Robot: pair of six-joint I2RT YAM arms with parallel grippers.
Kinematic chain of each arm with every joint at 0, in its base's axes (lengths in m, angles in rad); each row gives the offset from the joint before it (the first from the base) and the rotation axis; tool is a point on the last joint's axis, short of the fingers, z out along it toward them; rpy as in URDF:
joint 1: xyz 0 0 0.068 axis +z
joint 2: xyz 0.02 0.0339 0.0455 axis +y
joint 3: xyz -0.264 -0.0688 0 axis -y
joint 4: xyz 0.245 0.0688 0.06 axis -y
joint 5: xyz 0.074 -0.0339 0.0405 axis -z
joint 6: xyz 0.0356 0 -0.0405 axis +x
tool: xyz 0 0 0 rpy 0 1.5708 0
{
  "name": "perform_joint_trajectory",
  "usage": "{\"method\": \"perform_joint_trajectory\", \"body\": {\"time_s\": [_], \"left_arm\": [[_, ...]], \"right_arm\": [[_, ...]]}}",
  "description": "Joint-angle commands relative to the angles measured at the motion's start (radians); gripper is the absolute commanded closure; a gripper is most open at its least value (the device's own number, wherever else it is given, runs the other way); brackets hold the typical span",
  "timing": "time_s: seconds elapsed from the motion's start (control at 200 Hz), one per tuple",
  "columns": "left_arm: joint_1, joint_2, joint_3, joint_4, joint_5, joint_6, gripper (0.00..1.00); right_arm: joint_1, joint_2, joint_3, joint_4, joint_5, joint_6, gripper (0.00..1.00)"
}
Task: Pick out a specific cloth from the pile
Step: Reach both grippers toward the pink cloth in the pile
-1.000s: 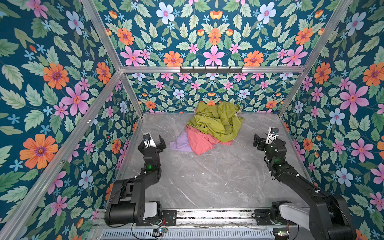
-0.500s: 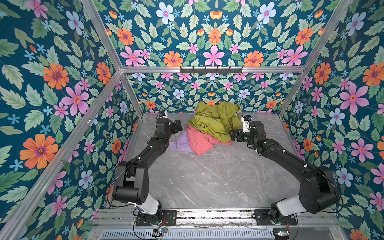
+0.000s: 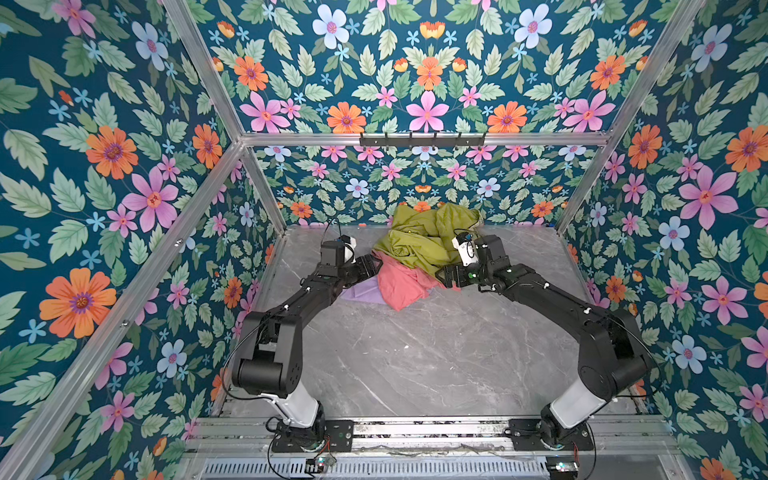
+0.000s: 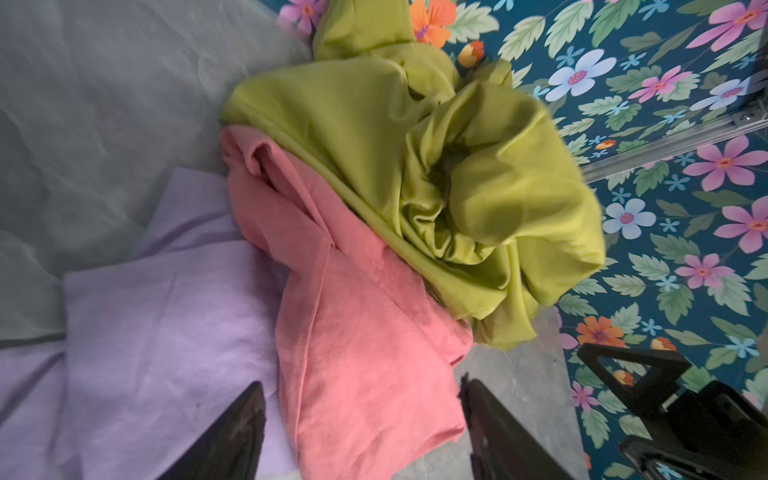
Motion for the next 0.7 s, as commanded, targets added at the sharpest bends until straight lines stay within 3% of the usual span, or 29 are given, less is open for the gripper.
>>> {"method": "perform_joint_trajectory", "body": {"time_s": [0.0, 0.38, 0.695], "left_arm": [[0.001, 0.032, 0.016, 0.077, 0.057, -0.079, 0.26], [0.007, 0.125, 0.047, 0.063, -0.022, -0.094, 0.33], [0.005, 0.189, 0.107, 0.076, 0.005, -0.104, 0.46]], "right_arm": [[0.023, 0.037, 0.021, 0.040, 0.032, -0.039, 0.01], [0.045, 0.057, 0.032, 0.067, 0.032, -0.048, 0.01], [0.053, 0.045, 0.025, 0.077, 0.029, -0.055, 0.01]]}}
